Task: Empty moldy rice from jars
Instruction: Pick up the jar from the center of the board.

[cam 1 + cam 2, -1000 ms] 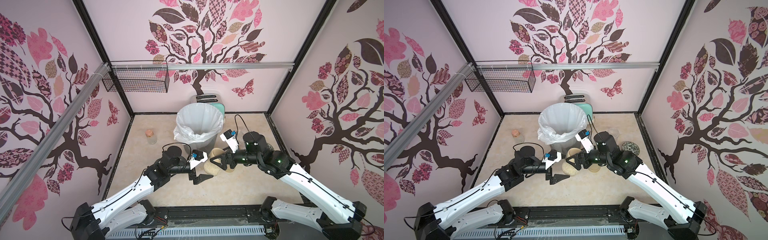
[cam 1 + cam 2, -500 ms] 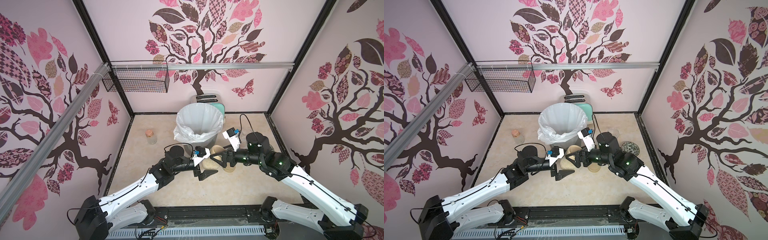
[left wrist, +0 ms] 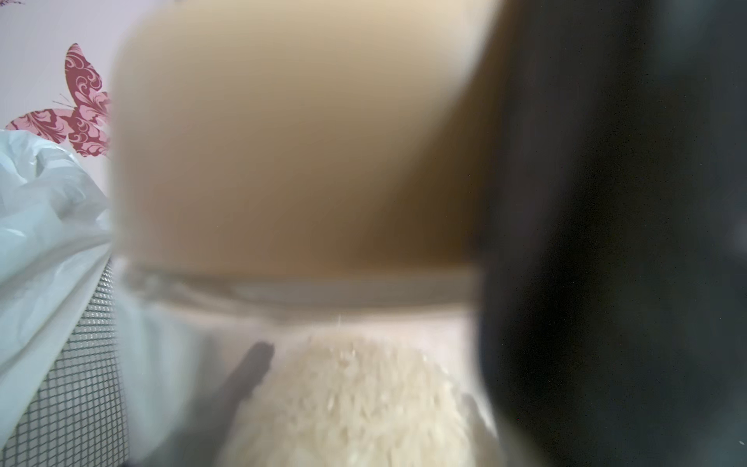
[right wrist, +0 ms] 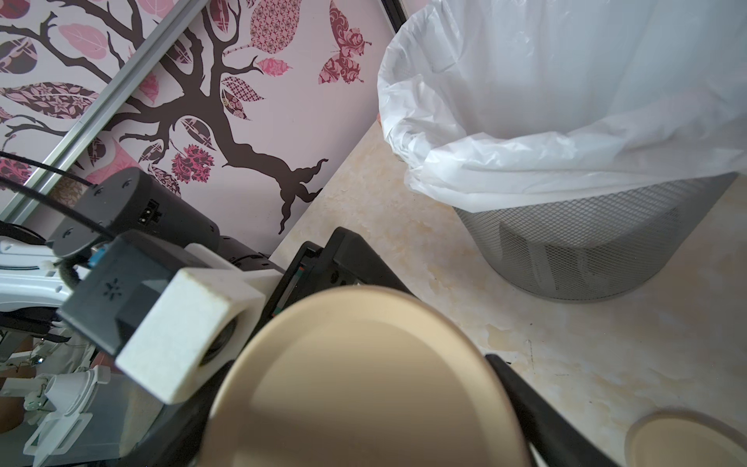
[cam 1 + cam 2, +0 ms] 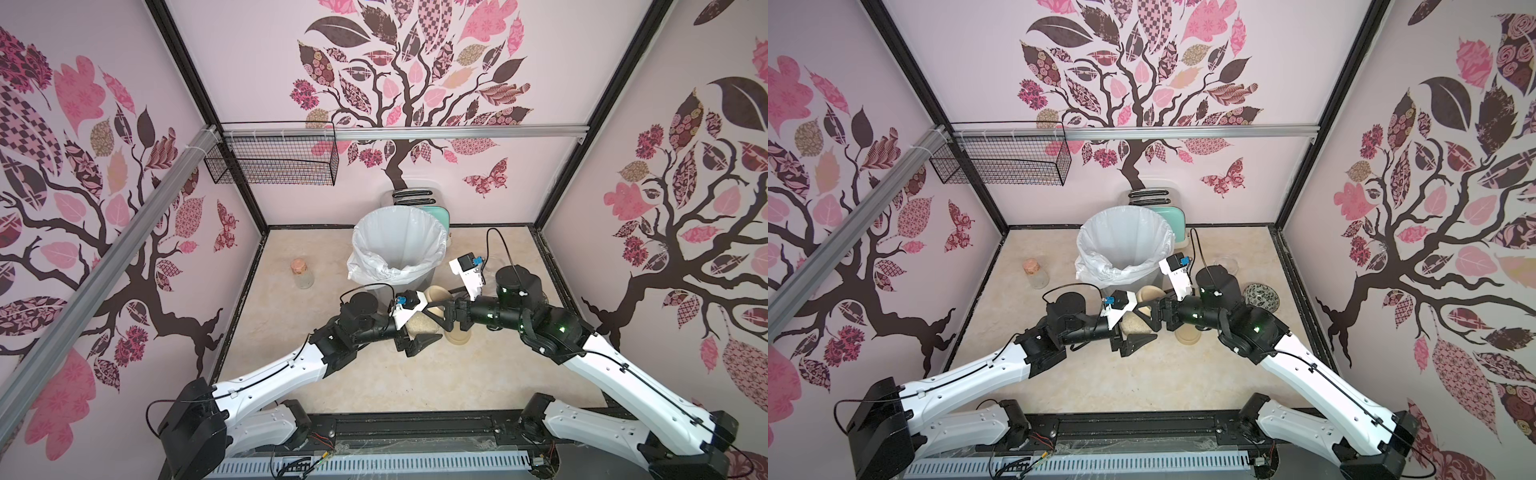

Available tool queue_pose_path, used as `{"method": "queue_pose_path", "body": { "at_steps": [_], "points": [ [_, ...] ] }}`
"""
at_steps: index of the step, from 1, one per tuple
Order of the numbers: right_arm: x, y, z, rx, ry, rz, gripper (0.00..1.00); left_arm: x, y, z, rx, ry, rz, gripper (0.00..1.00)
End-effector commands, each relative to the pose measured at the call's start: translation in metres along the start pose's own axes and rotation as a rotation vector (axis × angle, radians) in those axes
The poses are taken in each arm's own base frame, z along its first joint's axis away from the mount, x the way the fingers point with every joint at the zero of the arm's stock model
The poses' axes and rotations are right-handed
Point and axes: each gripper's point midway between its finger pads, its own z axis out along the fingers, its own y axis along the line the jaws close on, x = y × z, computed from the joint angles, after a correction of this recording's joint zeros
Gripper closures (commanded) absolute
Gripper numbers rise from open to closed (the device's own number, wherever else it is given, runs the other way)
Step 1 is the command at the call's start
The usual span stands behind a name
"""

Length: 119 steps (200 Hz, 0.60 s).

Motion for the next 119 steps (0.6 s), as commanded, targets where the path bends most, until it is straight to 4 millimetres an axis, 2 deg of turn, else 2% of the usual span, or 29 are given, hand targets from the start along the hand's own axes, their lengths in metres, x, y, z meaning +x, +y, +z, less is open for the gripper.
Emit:
{"method": "queue_pose_path", "body": {
  "at_steps": [1,17,34,75,119],
  "points": [
    [-0.015,0.03,-0.011,-0.128,-0.065,-0.033,0.38,-0.014,0.015,0.002,-0.07,-0.032,-0.019,0.1],
    [-0.011,0.027,-0.008,-0.129,-0.053,-0.029,0.38,-0.016,0.016,0.001,-0.077,-0.037,-0.013,0.11],
    [-0.009,0.026,-0.007,-0.127,-0.046,-0.03,0.35,-0.019,0.016,0.0,-0.074,-0.042,-0.009,0.16],
    [-0.009,0.02,-0.008,-0.086,-0.051,-0.038,0.15,-0.019,0.009,-0.004,-0.051,-0.049,-0.007,0.21],
    [-0.009,0.017,-0.006,-0.067,-0.04,-0.047,0.01,-0.017,0.009,-0.013,-0.074,-0.058,-0.012,0.23]
  ]
}}
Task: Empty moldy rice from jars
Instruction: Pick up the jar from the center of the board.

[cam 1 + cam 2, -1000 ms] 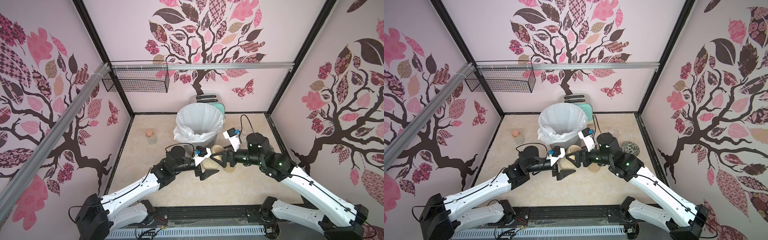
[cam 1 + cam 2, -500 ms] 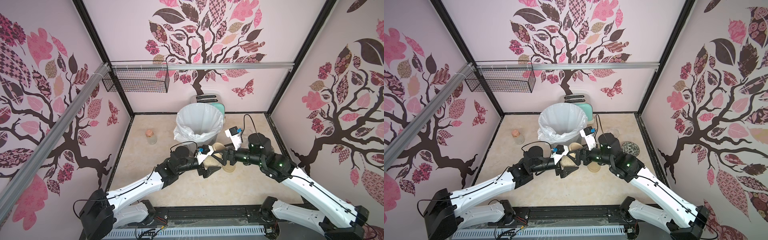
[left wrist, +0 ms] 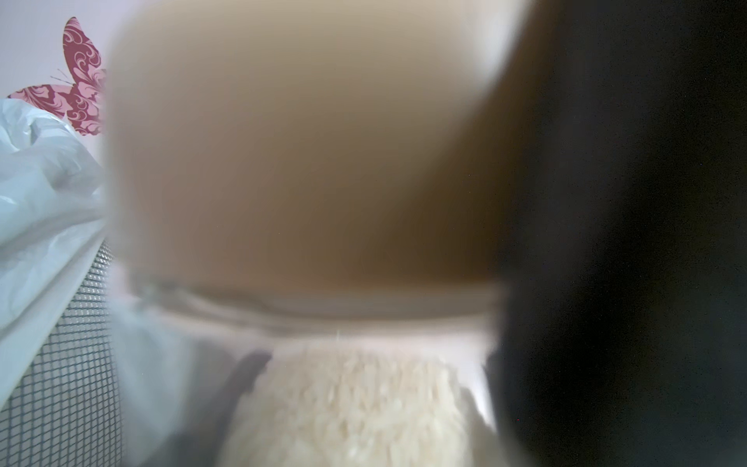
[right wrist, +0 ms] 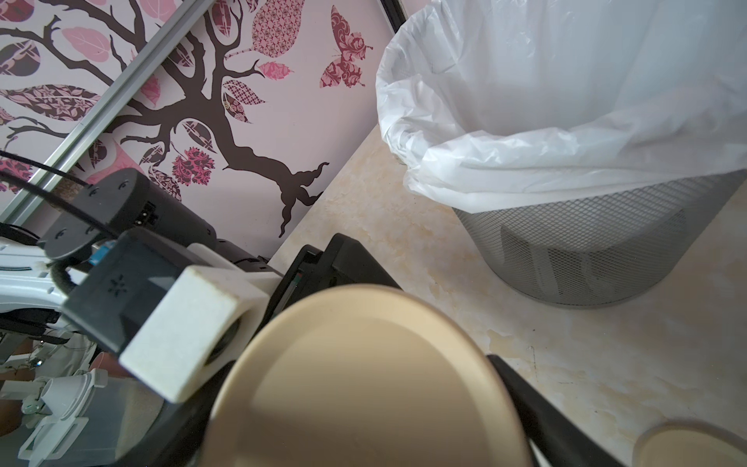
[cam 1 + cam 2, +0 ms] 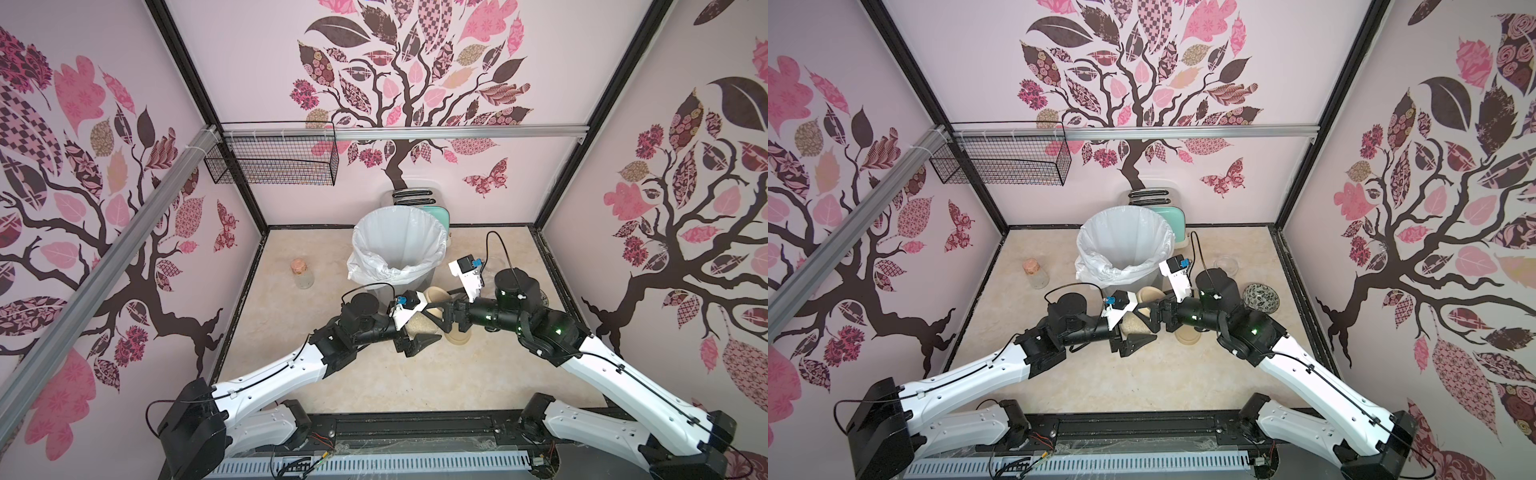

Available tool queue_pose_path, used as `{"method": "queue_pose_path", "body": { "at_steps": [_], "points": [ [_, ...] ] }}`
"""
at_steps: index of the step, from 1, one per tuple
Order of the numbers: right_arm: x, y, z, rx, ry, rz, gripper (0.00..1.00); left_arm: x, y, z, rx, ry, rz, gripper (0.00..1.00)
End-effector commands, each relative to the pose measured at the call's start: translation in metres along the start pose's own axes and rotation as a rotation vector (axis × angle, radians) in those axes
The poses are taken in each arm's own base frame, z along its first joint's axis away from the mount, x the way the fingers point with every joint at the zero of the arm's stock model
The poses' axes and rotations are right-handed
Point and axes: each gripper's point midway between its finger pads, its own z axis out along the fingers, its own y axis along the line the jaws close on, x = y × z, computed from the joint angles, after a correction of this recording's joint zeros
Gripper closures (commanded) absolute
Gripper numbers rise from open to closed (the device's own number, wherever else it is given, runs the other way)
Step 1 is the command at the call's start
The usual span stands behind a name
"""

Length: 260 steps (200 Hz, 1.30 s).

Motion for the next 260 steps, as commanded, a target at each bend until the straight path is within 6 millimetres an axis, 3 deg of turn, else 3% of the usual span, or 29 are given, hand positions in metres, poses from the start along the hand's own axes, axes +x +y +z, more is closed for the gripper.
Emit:
{"method": "queue_pose_path", "body": {
  "at_steps": [1,101,130,260],
  "points": [
    [-0.014,0.02,-0.01,-0.055,-0.033,-0.042,0.01,-0.025,0.008,-0.011,-0.059,-0.088,0.009,0.23],
    [-0.016,0.02,-0.013,-0.03,0.003,-0.095,0.0,-0.024,0.003,-0.018,-0.052,-0.103,0.006,0.26],
    [-0.006,0.028,-0.006,-0.096,0.06,-0.101,0.0,-0.028,0.002,-0.019,-0.044,-0.114,0.008,0.26],
    [0.007,0.02,0.012,-0.113,0.098,-0.09,0.02,-0.045,0.0,-0.015,-0.015,-0.162,-0.013,0.26]
  ]
}}
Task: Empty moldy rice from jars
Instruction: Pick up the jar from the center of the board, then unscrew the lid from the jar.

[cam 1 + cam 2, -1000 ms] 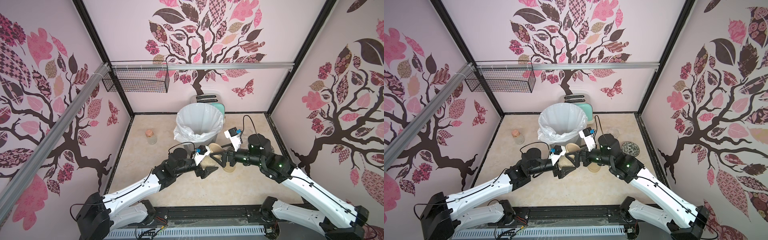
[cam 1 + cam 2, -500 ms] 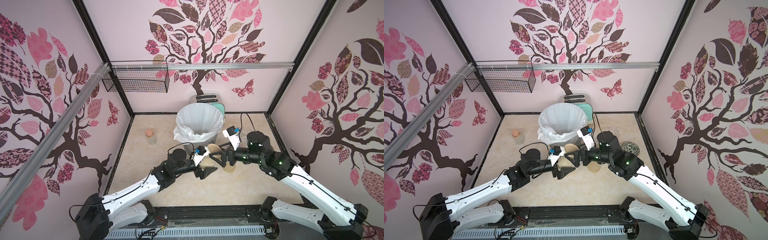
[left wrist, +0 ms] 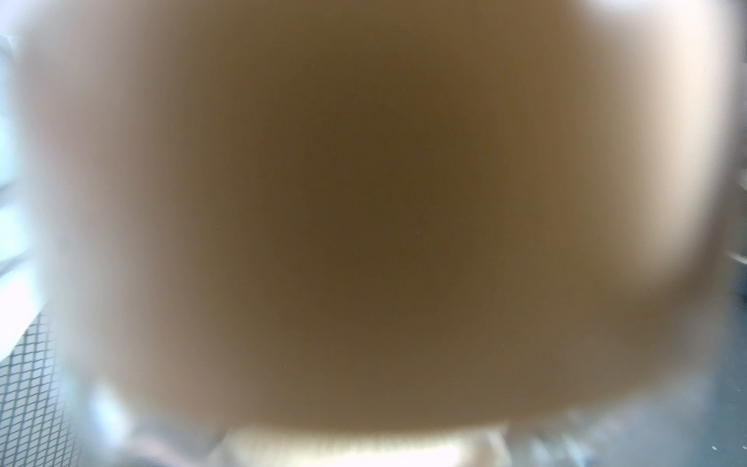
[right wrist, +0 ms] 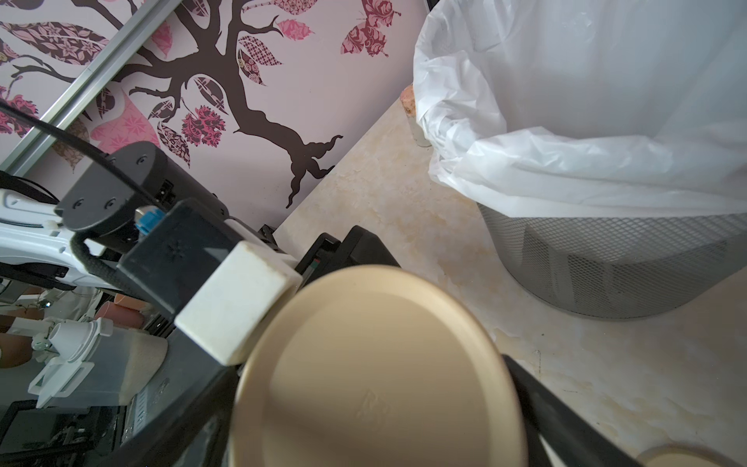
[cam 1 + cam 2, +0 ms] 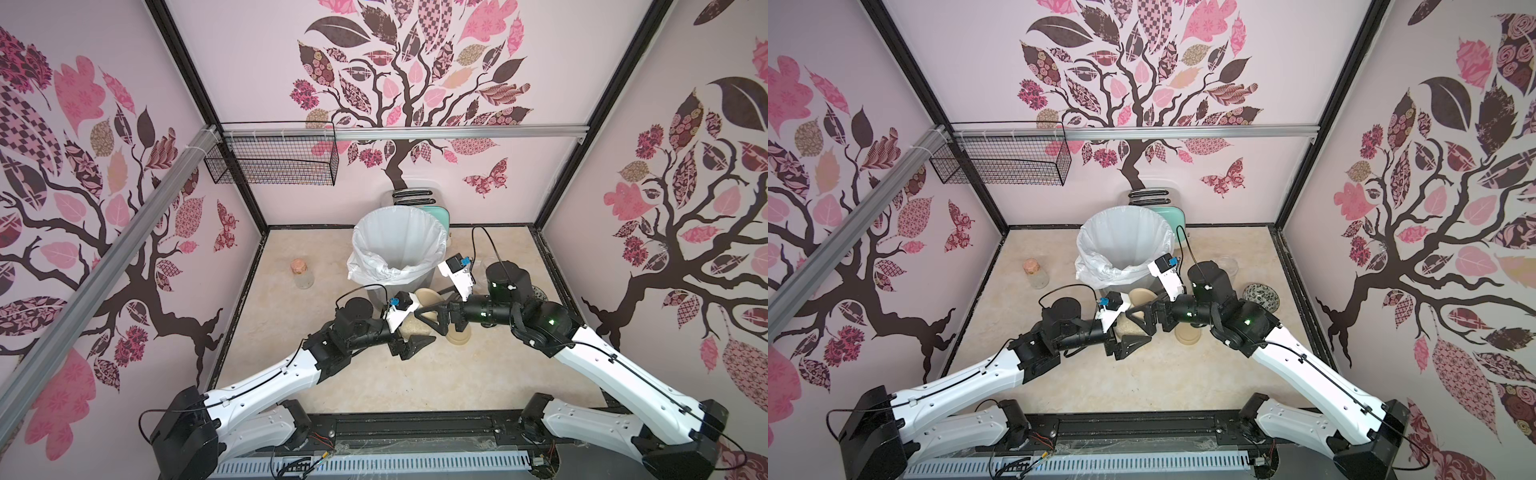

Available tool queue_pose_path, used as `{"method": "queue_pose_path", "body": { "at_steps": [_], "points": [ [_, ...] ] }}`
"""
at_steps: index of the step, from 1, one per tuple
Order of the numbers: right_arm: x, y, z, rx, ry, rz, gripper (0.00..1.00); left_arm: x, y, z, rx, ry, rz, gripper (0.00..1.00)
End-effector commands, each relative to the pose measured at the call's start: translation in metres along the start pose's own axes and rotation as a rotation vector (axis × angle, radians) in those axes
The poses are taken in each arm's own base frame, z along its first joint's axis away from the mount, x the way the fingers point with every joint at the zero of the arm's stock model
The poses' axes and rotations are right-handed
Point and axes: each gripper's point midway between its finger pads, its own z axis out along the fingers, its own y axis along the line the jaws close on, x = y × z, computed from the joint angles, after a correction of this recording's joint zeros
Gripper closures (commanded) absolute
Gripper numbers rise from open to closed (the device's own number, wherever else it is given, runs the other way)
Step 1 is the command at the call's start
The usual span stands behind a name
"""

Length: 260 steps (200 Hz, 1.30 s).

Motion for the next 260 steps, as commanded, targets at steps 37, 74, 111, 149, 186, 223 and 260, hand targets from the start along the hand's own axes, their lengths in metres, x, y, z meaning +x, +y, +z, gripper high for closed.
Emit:
{"method": "queue_pose_path", "body": {
  "at_steps": [37,74,111,149,186,223,260],
  "points": [
    [0.004,0.011,0.001,-0.065,-0.001,-0.008,0.13,-0.059,-0.003,-0.005,0.007,-0.182,0.057,0.26],
    [0.008,0.01,0.004,-0.073,0.006,-0.001,0.04,-0.058,-0.003,-0.003,0.012,-0.179,0.054,0.26],
    [0.007,0.009,0.006,-0.07,0.005,-0.007,0.01,-0.06,-0.003,-0.002,0.015,-0.181,0.056,0.26],
    [0.008,0.008,0.009,-0.075,0.012,-0.003,0.13,-0.061,-0.003,-0.001,0.015,-0.183,0.054,0.26],
    [0.008,0.009,0.007,-0.08,-0.003,0.005,0.32,-0.061,0.003,-0.002,-0.024,-0.177,0.06,0.15],
    [0.006,0.014,0.003,-0.098,-0.013,0.01,0.37,-0.059,0.008,-0.005,-0.061,-0.171,0.085,0.06],
    [0.007,0.016,0.002,-0.117,-0.012,0.018,0.4,-0.062,0.009,-0.005,-0.068,-0.176,0.097,0.03]
  ]
}}
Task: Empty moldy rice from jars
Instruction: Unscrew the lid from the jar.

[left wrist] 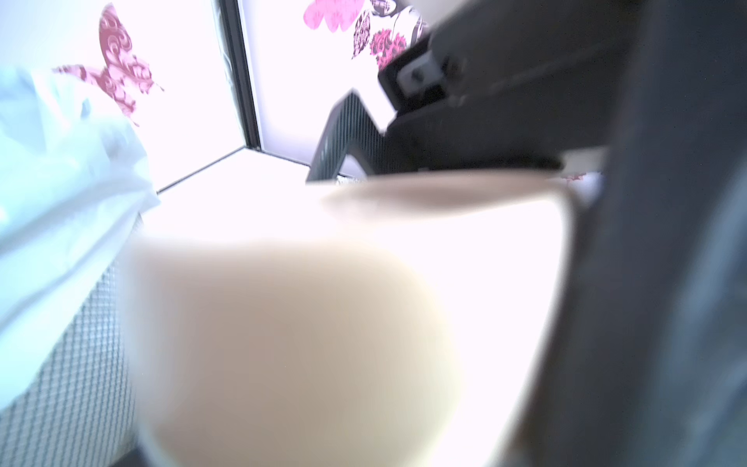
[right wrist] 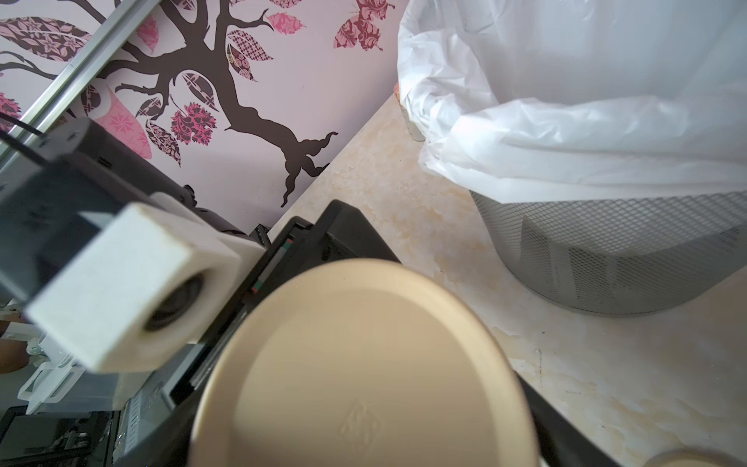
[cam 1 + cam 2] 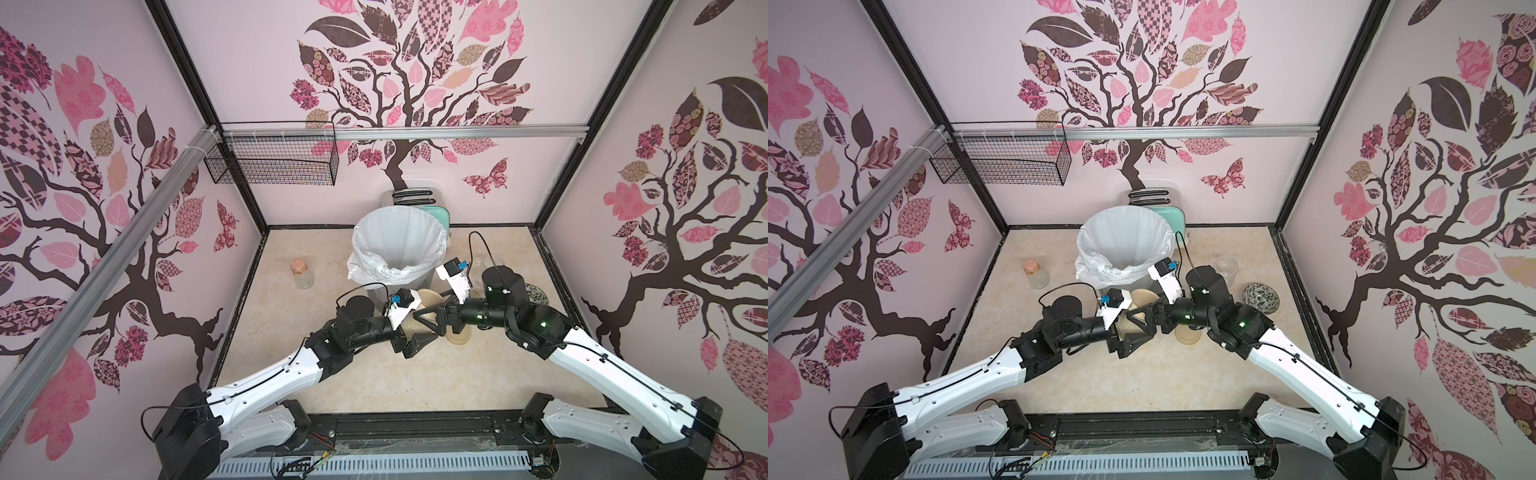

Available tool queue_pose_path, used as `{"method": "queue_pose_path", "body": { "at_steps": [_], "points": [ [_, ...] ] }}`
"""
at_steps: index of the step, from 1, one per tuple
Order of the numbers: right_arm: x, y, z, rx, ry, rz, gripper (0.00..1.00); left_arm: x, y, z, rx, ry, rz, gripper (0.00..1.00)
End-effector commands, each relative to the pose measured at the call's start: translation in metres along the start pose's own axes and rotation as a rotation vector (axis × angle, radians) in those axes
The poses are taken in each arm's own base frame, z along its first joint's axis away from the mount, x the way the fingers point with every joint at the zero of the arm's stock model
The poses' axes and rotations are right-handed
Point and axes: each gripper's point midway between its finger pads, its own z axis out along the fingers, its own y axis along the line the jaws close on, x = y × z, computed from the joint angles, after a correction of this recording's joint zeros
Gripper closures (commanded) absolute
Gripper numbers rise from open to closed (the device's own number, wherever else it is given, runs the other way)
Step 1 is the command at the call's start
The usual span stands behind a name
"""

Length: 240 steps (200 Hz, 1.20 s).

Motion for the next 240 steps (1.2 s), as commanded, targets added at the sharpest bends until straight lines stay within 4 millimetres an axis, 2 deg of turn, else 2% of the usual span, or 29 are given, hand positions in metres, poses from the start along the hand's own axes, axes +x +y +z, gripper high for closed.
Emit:
{"method": "queue_pose_path", "body": {
  "at_steps": [1,46,110,166,172,240],
  "points": [
    [-0.007,0.028,-0.008,-0.115,-0.015,-0.009,0.4,-0.046,0.006,-0.007,-0.047,-0.134,0.07,0.03],
    [-0.017,0.035,-0.014,-0.126,-0.053,-0.018,0.4,-0.037,0.001,-0.002,-0.008,-0.105,0.05,0.06],
    [-0.035,0.046,-0.027,-0.138,-0.11,-0.041,0.39,-0.028,-0.001,-0.001,0.008,-0.061,0.009,0.03],
    [-0.032,0.047,-0.028,-0.138,-0.094,-0.058,0.4,-0.023,-0.003,0.002,0.031,-0.005,-0.019,0.03],
    [-0.032,0.047,-0.028,-0.135,-0.093,-0.06,0.4,-0.015,-0.003,0.003,0.032,0.032,-0.039,0.03],
    [-0.04,0.048,-0.037,-0.108,-0.119,-0.098,0.39,-0.006,-0.008,0.006,0.069,0.069,-0.108,0.03]
  ]
}}
